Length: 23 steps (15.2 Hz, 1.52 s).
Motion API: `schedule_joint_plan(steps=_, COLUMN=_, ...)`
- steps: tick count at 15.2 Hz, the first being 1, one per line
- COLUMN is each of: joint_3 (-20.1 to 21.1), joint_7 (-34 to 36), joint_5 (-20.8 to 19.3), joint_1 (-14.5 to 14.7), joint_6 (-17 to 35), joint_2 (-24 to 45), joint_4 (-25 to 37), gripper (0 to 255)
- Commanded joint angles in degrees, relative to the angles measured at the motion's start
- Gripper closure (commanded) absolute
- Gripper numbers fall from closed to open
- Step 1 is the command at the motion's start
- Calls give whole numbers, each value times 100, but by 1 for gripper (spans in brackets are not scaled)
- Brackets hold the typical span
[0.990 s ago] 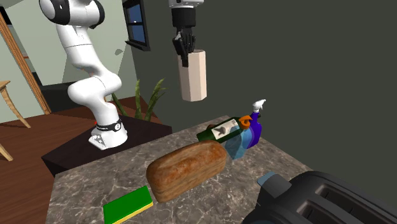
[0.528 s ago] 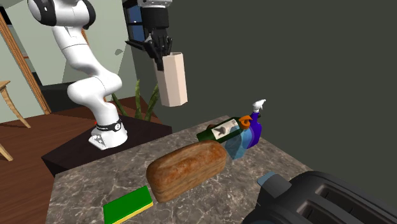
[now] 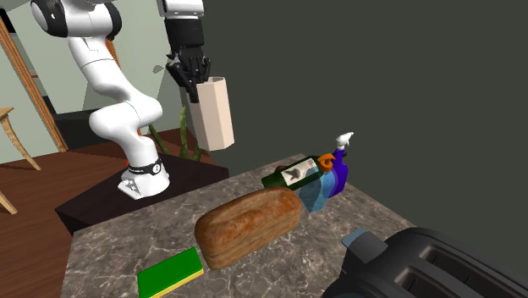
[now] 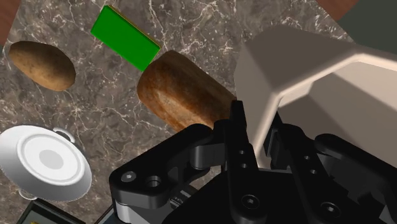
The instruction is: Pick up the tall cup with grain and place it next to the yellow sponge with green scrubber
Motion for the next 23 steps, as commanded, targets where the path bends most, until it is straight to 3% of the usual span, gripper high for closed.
schedule_joint_plan(steps=1, joint_3=-8, joint_7=-7, joint_5=-9, joint_1=-7, joint_6=169, joint_2=-60, joint_4=-222, gripper=255)
schedule_joint_plan(steps=23, joint_3=-63, joint_7=-9, joint_5=-53, joint_1=-34, joint_6=1856, joint_2=-128, joint_4=-1978, gripper=255)
